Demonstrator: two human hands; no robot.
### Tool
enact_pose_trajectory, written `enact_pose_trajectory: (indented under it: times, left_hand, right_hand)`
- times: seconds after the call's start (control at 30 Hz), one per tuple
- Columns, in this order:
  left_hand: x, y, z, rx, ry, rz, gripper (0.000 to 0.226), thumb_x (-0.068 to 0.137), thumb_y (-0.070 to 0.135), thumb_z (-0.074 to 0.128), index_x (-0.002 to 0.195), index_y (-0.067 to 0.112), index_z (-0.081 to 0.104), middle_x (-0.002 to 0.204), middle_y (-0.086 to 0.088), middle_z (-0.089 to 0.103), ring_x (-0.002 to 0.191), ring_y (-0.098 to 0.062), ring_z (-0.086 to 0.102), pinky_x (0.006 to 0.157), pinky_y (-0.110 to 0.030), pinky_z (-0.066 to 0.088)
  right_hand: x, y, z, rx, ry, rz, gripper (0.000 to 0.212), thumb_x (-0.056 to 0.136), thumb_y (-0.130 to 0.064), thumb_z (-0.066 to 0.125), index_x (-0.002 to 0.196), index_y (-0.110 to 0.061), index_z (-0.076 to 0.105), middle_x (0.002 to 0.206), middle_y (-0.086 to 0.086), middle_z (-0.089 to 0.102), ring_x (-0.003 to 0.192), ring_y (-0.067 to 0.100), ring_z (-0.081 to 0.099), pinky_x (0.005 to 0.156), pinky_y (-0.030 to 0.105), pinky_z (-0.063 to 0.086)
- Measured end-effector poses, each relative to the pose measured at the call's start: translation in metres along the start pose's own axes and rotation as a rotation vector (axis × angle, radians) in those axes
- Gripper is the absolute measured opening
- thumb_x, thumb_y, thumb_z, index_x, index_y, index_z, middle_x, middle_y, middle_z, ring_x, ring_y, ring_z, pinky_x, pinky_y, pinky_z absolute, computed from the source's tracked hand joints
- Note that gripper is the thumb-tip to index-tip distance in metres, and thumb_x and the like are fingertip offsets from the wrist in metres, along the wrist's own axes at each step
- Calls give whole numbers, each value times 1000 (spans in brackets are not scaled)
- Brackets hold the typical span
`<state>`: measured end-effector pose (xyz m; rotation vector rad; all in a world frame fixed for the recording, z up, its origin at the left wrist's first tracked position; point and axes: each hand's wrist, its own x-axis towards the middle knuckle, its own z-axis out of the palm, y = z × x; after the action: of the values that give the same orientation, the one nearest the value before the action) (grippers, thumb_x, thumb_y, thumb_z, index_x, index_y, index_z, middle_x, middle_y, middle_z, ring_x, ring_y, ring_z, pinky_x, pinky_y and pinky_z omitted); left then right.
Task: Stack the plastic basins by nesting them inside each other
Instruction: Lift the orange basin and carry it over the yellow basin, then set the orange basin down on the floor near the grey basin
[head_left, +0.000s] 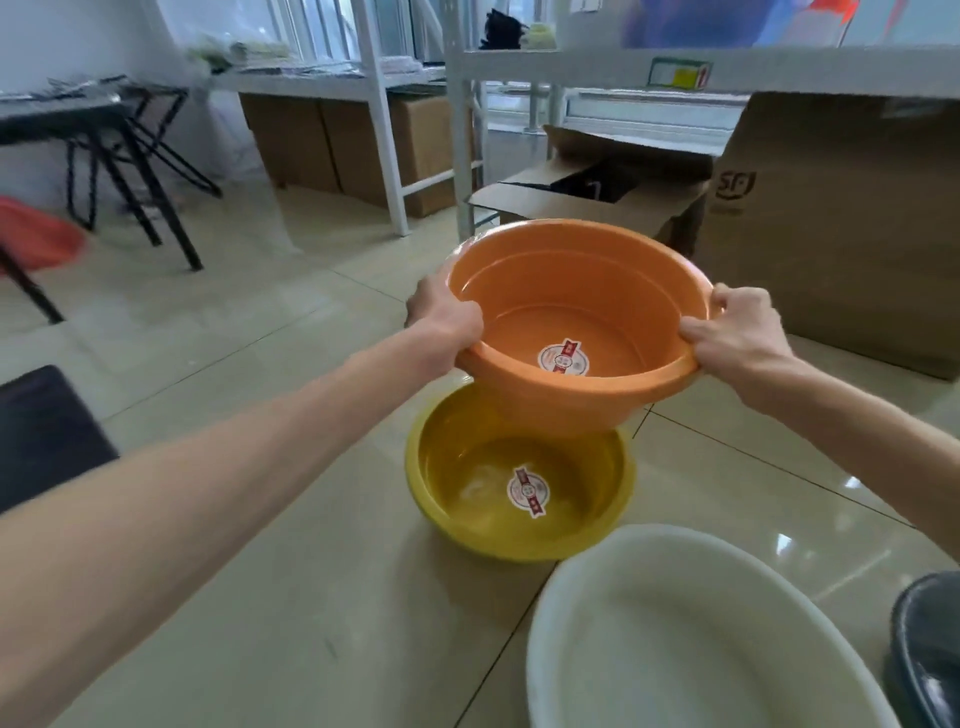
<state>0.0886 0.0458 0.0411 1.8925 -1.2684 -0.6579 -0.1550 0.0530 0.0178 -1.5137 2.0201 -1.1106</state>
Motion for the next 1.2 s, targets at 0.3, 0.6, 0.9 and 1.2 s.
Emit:
enact_pose_trajectory:
  times: [0.3,0.6,0.9,1.2]
  left_hand:
    - [-22,-101,-12,49,12,-186,31,85,7,49,114,5,61,99,-17,69,82,-38,70,61,-46,63]
    - [-51,-174,46,145,-6,-228,41,103,21,36,144,21,39,133,-12,61,118,-36,59,95,-48,47]
    - [-43,-182,54,25,50,-237,35,100,16,42,135,16,49,122,-11,64,95,-26,56,88,-38,47]
    - [-25,-139,22,-17,59,-192,36,92,16,46,127,16,56,114,-10,67,101,-32,64,89,-43,54]
  right_hand:
    - [-56,30,57,-5,-165,-12,19,92,-1,57,108,-7,63,88,13,71,70,25,67,59,30,55]
    - [-95,102,105,-112,-207,-65,44,93,-5,52,137,-13,47,67,-4,57,53,11,55,49,12,44]
    - [-92,106,115,-37,-174,-9,70,90,-3,51,157,-5,30,70,4,57,54,13,50,58,27,47]
    - [-75,71,97,108,-67,-70,49,84,-3,54,132,5,56,68,-3,60,47,-1,55,49,12,44]
